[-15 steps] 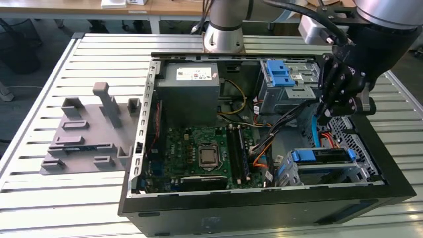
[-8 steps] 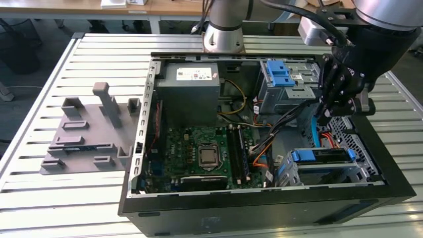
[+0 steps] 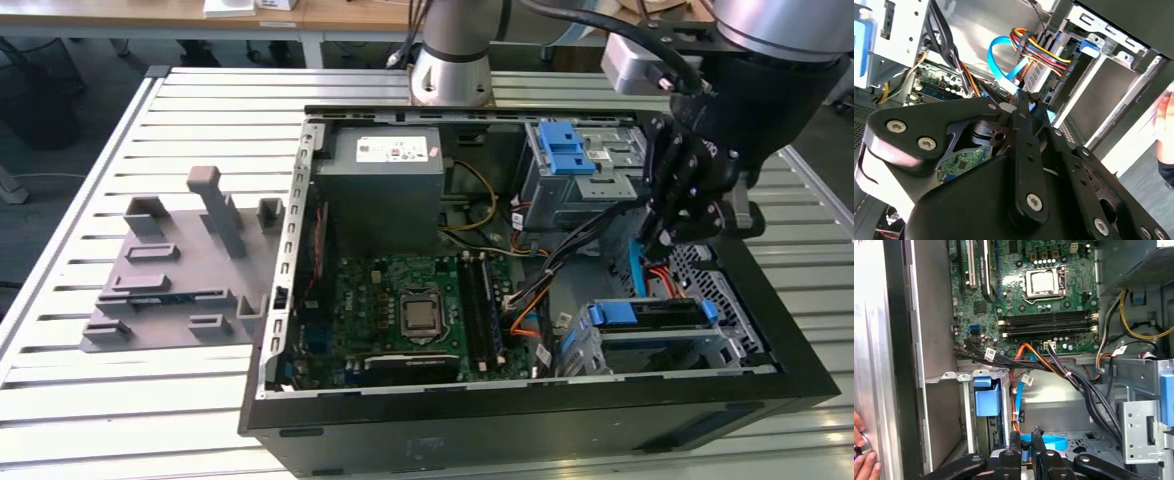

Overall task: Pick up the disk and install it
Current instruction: 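Insert the second disk wire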

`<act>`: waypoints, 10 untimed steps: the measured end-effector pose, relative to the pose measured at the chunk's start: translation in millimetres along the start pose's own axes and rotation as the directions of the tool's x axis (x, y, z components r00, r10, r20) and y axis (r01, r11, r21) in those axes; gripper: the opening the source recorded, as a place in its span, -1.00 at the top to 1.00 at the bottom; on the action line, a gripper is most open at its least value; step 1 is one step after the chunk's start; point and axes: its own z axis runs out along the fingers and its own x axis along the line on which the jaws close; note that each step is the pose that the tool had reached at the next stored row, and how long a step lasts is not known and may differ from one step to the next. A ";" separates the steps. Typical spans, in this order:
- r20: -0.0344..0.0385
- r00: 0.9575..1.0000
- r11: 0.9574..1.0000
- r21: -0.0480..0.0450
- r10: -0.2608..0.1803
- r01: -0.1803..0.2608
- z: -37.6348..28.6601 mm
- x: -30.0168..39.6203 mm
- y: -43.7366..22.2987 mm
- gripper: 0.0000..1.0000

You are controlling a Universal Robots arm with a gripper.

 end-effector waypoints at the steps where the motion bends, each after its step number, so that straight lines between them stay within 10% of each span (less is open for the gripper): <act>1: -0.006 1.000 1.000 0.001 0.000 0.000 0.4 0.0 0.0 0.54; 5: -0.023 1.000 1.000 0.002 0.000 0.001 2.2 -0.2 0.1 0.54; 10: -0.024 1.000 1.000 0.002 0.000 0.000 4.6 -0.3 0.1 0.68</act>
